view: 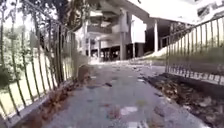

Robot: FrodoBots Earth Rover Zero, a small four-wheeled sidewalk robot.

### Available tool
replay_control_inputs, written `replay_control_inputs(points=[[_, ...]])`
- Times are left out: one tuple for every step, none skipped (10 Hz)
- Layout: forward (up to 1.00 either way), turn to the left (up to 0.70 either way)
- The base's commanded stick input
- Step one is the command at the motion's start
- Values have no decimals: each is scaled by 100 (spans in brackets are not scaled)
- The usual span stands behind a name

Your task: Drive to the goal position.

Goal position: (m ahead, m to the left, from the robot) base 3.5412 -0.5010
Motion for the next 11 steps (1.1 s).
replay_control_inputs(points=[[70, 8], [70, 10], [70, 32], [70, 35], [70, 0], [70, 0], [70, 0], [70, 0], [70, 0], [70, 0], [70, 0]])
